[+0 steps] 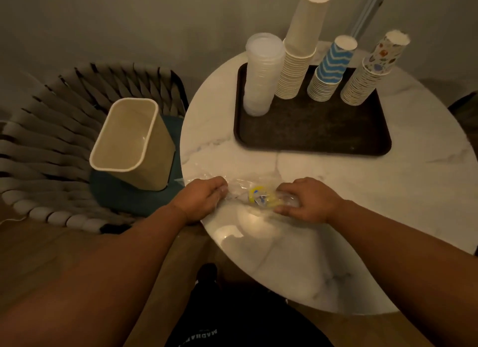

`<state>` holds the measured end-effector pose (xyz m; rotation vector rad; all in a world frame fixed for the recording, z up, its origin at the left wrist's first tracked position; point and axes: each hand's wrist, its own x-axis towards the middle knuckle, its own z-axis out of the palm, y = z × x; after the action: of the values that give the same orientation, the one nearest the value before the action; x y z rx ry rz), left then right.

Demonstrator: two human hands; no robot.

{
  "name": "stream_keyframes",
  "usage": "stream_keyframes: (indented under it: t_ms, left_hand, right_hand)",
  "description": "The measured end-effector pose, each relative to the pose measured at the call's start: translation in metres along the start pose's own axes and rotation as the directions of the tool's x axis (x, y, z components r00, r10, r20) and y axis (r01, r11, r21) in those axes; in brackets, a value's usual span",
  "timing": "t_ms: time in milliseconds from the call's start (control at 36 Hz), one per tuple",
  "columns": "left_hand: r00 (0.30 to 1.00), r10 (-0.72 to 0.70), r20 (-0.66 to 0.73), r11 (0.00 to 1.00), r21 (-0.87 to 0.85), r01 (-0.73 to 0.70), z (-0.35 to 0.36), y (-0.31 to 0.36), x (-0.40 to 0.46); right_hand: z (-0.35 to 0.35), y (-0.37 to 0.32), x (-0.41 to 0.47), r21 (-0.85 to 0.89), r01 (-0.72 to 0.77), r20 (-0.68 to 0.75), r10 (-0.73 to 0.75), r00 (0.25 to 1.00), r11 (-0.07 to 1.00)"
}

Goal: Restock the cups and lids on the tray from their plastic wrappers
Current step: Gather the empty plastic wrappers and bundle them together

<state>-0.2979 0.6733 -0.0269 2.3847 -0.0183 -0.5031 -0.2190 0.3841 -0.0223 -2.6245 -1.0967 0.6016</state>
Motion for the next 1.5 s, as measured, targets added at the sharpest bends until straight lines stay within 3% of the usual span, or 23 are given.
stream_keyframes:
  t_ms: [83,167,250,333,417,472,528,611,722,833,917,1000,1056,1083,1111,1167,1222,1250,1361,1417,1472,1500]
  left_hand:
    - [1.000,-0.008,0.009,0.997,0.076,0.008,-0.002,0.001,0.002]
    - [0.998,0.026,0.061,0.983,0.180,-0.037,-0.004,0.002,0.003]
    - [0.985,0.045,0.167,0.962,0.257,-0.088,-0.006,-0.001,0.003]
    - [0.962,0.115,0.246,0.930,0.314,-0.192,-0.006,-0.004,-0.002]
    - [0.962,0.142,0.232,0.923,0.321,-0.213,-0.004,-0.009,-0.005]
    - [0.988,0.109,0.109,0.958,0.254,-0.134,-0.002,-0.012,-0.007]
    - [0.998,0.062,-0.030,0.981,0.188,-0.055,-0.003,-0.010,-0.007]
    - [0.989,-0.031,-0.147,0.993,0.111,0.047,-0.006,-0.006,-0.001]
    - [0.953,-0.226,-0.203,0.974,-0.032,0.224,-0.010,-0.005,0.014]
    - [0.936,-0.305,-0.178,0.933,0.141,0.331,-0.012,-0.016,0.023]
    - [0.920,-0.300,-0.251,0.924,0.164,0.346,-0.008,-0.021,0.018]
    - [0.836,-0.233,-0.497,0.931,0.133,0.339,-0.002,-0.020,0.007]
    - [0.751,-0.051,-0.658,0.924,0.255,0.285,0.002,-0.009,0.001]
    - [0.724,0.100,-0.683,0.921,0.339,0.192,0.007,0.000,0.000]
    - [0.725,0.263,-0.636,0.899,0.435,0.056,0.013,0.009,0.001]
    - [0.840,0.418,-0.345,0.827,0.527,-0.195,0.031,0.028,0.006]
    - [0.952,0.307,0.002,0.787,0.562,-0.256,0.050,0.035,0.011]
    - [0.971,0.219,0.097,0.770,0.594,-0.233,0.056,0.033,0.013]
    - [0.990,0.103,0.097,0.776,0.614,-0.140,0.062,0.016,0.017]
    - [0.992,0.087,0.094,0.771,0.624,-0.127,0.062,0.015,0.017]
    - [0.993,0.081,0.088,0.764,0.634,-0.119,0.064,0.016,0.018]
    - [0.993,0.081,0.084,0.766,0.632,-0.116,0.065,0.016,0.018]
  right_hand:
    - [-0.005,0.008,0.000,-0.123,0.172,0.018,-0.171,0.985,0.977]
    - [-0.003,0.013,0.000,-0.356,0.383,0.004,-0.409,0.913,0.852]
    - [0.002,0.012,0.003,-0.337,0.524,0.083,-0.530,0.844,0.782]
    - [0.006,0.007,0.009,-0.244,0.539,0.083,-0.536,0.840,0.806]
    - [0.002,-0.005,0.014,-0.049,0.395,0.043,-0.393,0.919,0.917]
    - [-0.002,-0.013,0.017,0.097,0.177,0.006,-0.179,0.984,0.979]
    - [-0.004,-0.014,0.023,0.180,-0.031,-0.040,0.039,0.998,0.983]
    - [-0.001,-0.014,0.032,0.338,-0.279,-0.036,0.309,0.950,0.899]
    - [0.011,-0.008,0.041,0.353,-0.468,-0.028,0.509,0.860,0.810]
    - [0.018,-0.009,0.048,0.291,-0.554,-0.049,0.590,0.806,0.780]
    - [0.016,-0.012,0.052,0.273,-0.580,-0.054,0.614,0.787,0.767]
    - [0.015,-0.015,0.054,0.249,-0.620,-0.047,0.649,0.759,0.744]
    - [0.016,-0.017,0.055,0.233,-0.641,-0.056,0.668,0.742,0.731]
    - [0.015,-0.018,0.055,0.230,-0.651,-0.059,0.678,0.733,0.723]
    - [0.016,-0.019,0.055,0.222,-0.662,-0.063,0.688,0.723,0.716]
    - [0.017,-0.022,0.056,0.189,-0.681,-0.082,0.703,0.707,0.707]
    - [0.018,-0.023,0.058,0.162,-0.686,-0.104,0.704,0.703,0.709]
    - [0.019,-0.023,0.059,0.153,-0.686,-0.110,0.702,0.703,0.711]
    - [0.020,-0.024,0.054,0.223,-0.699,-0.143,0.733,0.666,0.679]
    - [0.020,-0.030,0.045,0.266,-0.644,-0.309,0.696,0.648,0.717]
    - [0.027,-0.039,0.040,0.176,-0.409,-0.547,0.435,0.715,0.895]
    - [0.031,-0.046,0.038,0.084,-0.246,-0.559,0.250,0.790,0.966]
